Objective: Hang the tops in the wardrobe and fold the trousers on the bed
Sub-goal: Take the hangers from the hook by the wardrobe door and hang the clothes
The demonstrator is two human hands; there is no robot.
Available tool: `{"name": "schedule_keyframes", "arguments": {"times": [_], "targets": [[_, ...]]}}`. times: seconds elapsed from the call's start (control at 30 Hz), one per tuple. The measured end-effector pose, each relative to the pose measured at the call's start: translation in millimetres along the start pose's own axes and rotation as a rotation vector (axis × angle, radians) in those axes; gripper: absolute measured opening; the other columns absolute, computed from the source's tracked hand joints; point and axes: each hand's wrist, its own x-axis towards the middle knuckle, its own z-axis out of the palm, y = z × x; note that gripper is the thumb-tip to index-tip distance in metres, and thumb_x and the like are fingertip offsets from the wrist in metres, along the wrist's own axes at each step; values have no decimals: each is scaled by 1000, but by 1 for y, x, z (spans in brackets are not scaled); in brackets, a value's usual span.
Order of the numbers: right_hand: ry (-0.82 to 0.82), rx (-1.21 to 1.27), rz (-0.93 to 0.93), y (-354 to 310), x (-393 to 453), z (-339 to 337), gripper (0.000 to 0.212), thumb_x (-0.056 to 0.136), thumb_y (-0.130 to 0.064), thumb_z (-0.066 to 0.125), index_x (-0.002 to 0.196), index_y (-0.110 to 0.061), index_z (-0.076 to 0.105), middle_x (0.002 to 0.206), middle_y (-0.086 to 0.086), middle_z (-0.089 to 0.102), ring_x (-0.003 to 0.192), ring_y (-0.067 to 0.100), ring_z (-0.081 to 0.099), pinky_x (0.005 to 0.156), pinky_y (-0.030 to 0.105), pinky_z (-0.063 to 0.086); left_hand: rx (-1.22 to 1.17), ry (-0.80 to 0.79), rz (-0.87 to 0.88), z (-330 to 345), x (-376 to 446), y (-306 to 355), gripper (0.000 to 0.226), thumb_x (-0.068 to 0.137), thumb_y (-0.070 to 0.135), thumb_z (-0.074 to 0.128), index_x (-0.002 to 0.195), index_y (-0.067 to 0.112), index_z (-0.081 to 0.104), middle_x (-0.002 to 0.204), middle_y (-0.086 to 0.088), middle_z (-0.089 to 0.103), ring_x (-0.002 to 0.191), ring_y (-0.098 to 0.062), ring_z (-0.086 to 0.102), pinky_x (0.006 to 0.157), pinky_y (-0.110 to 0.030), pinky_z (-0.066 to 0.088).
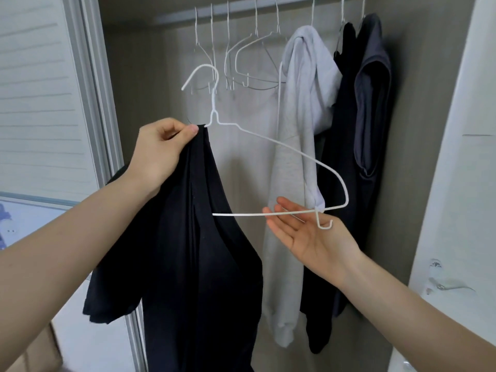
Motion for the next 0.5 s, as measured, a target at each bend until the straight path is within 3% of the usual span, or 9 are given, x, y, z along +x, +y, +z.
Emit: {"name": "schedule_keyframes", "arguments": {"times": [0.07, 0.13, 0.2, 0.3, 0.37, 0.43, 0.5], "targets": [[121, 9, -26, 5, 2, -5, 27, 93, 1, 43, 100, 11, 67, 104, 26, 68, 98, 42, 67, 69, 45, 60, -5, 14, 10, -4, 0, 1, 27, 91, 29, 67, 84, 3, 68, 81, -5, 64, 75, -9, 57, 76, -27, 48], [133, -86, -33, 11, 1, -10, 25, 95, 3, 42, 110, 7, 61, 104, 23, 69, 100, 38, 68, 73, 42, 60, -33, 40, -4, -8, 0, 3, 22, 91, 31, 67, 79, 12, 68, 81, 0, 65, 76, -6, 59, 77, -25, 50], [30, -428, -60, 18, -1, -10, 26, 93, -1, 48, 115, -2, 62, 115, 13, 68, 108, 28, 66, 77, 35, 58, -45, 48, -13, -11, 0, 4, 20, 91, 32, 67, 77, 17, 68, 81, 2, 66, 76, -6, 60, 77, -25, 51], [-83, -1247, -198, 31, 6, -5, 34, 91, -11, 59, 121, -26, 64, 126, -16, 61, 106, 7, 62, 83, 21, 52, -56, 34, -13, -10, -2, 5, 20, 91, 31, 67, 76, 18, 68, 77, 5, 65, 75, -5, 60, 76, -24, 50], [-131, -1501, -206, 38, 18, -3, 45, 91, -13, 60, 131, -32, 53, 126, -22, 57, 100, 7, 59, 87, 18, 46, -66, 29, -27, -9, -3, 5, 20, 90, 32, 67, 74, 20, 68, 75, 8, 65, 75, -4, 61, 75, -22, 51], [-159, -1655, -103, 44, 28, -9, 53, 90, -18, 61, 138, -31, 44, 123, -22, 58, 108, 12, 52, 96, 22, 40, -64, 32, -31, -11, -3, 4, 19, 90, 33, 67, 75, 21, 69, 76, 9, 67, 76, -3, 62, 75, -19, 52], [-114, -1815, -162, 48, 34, -20, 54, 89, -19, 63, 138, -30, 42, 119, -20, 56, 117, 12, 42, 105, 26, 33, -51, 33, -21, -16, -3, 1, 19, 91, 34, 67, 76, 22, 70, 79, 8, 68, 77, -2, 63, 74, -16, 53]]}}
